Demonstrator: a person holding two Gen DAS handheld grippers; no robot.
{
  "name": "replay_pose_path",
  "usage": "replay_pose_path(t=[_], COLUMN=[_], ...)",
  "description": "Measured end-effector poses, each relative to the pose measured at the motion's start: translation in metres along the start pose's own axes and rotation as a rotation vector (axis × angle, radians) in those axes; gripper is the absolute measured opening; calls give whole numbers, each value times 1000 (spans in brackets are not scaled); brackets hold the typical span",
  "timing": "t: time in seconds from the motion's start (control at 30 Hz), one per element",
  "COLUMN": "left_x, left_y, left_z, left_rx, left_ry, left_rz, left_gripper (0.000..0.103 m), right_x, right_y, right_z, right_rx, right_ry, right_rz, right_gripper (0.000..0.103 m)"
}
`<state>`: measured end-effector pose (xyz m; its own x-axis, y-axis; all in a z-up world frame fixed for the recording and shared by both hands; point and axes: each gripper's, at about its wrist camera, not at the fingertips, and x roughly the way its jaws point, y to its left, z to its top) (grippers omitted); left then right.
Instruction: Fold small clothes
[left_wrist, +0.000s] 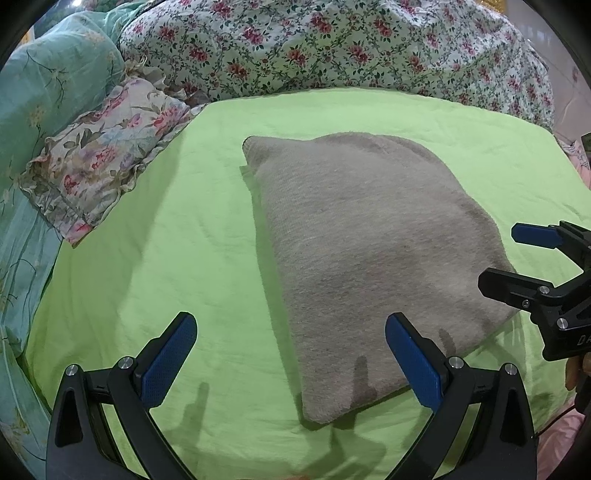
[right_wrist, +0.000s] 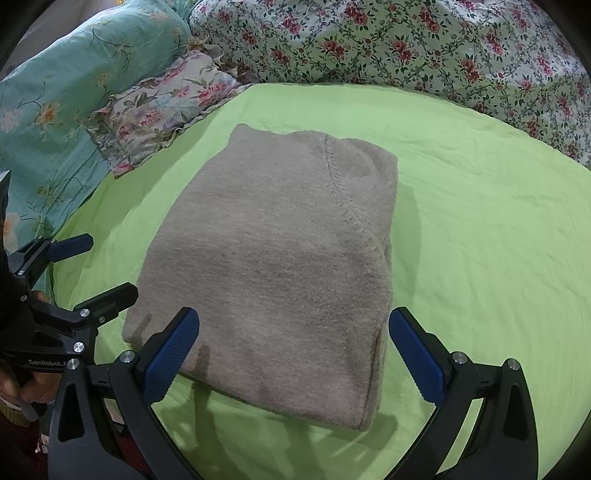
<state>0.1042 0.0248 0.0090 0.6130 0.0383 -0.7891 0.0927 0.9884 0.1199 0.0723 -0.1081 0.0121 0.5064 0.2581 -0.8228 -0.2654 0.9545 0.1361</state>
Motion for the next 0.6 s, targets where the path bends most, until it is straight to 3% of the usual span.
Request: replay_pose_path(t=[0.6], left_x=[-2], left_y=[-1], left_z=[0], left_rx=[-1], left_ry=[-4], left_rz=[-5], left_gripper=[102], right_x=[-4], right_y=[1], right_z=[2], right_rx=[3], right_ry=[-3], right_rz=[4], right_gripper=[102])
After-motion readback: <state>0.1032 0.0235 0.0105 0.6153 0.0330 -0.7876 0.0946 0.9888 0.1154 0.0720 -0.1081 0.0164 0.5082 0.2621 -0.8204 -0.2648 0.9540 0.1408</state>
